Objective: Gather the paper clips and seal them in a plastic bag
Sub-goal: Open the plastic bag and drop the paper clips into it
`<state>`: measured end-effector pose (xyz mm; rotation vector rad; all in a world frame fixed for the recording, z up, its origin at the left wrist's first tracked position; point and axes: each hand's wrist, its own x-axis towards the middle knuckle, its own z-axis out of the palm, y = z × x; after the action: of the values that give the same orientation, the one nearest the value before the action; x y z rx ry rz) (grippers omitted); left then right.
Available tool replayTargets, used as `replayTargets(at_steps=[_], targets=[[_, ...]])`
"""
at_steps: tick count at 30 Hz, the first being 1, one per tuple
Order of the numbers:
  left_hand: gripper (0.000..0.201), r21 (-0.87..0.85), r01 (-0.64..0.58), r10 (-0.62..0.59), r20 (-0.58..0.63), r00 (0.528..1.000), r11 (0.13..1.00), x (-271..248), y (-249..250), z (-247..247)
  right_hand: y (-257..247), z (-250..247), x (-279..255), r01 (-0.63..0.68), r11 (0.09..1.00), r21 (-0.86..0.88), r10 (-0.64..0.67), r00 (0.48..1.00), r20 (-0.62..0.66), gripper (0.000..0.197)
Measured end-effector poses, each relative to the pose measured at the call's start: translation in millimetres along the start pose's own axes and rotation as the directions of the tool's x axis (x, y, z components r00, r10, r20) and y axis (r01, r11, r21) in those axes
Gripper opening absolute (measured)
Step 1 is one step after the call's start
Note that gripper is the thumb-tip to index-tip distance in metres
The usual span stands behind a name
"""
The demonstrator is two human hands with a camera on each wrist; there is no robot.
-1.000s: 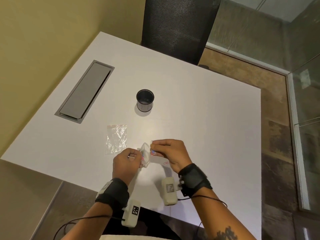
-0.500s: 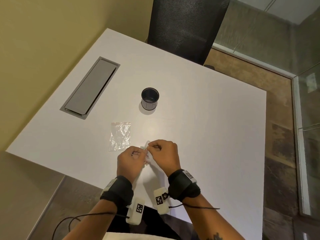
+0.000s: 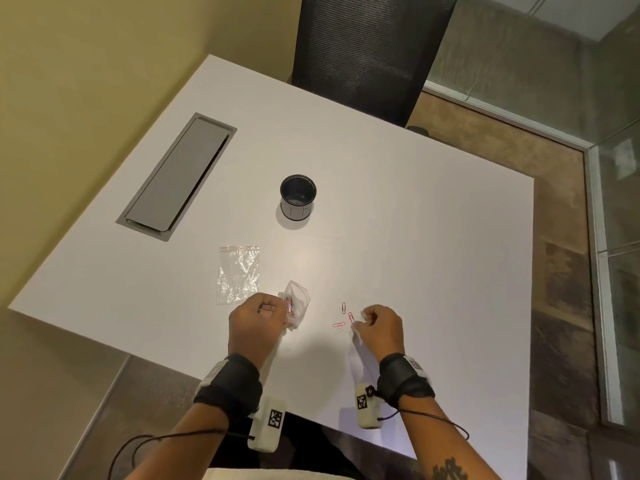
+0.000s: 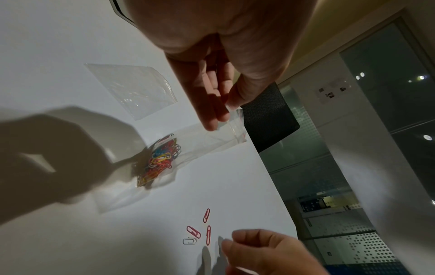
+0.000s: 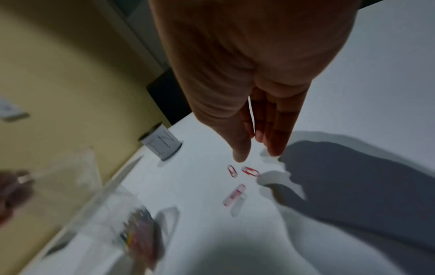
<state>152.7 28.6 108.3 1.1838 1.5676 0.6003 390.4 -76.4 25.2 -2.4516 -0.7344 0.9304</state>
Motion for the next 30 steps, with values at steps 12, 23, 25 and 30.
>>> replayTargets(at_steps=[12, 23, 25, 30], targets=[[0.016, 0.008, 0.053, -0.054, 0.03, 0.998, 0.999, 2, 6, -1, 0, 39, 8, 0.119, 0.988, -0.101, -0.112, 0.992, 0.065, 0.042], [0.015, 0.016, 0.035, -0.035, 0.028, 0.999, 0.999, 3, 0, -2, -1, 51, 7, 0.316, 0.915, -0.252, -0.316, 0.948, 0.043, 0.045], [0.014, 0.011, 0.038, -0.038, 0.028, 0.999, 0.999, 3, 0, -1, -2, 57, 8, 0.377, 0.874, -0.306, -0.385, 0.922, 0.039, 0.029], [0.013, -0.003, 0.036, -0.036, 0.017, 0.999, 0.999, 2, 0, -1, -1, 66, 13, 0.48, 0.787, -0.387, -0.491, 0.868, 0.078, 0.033]])
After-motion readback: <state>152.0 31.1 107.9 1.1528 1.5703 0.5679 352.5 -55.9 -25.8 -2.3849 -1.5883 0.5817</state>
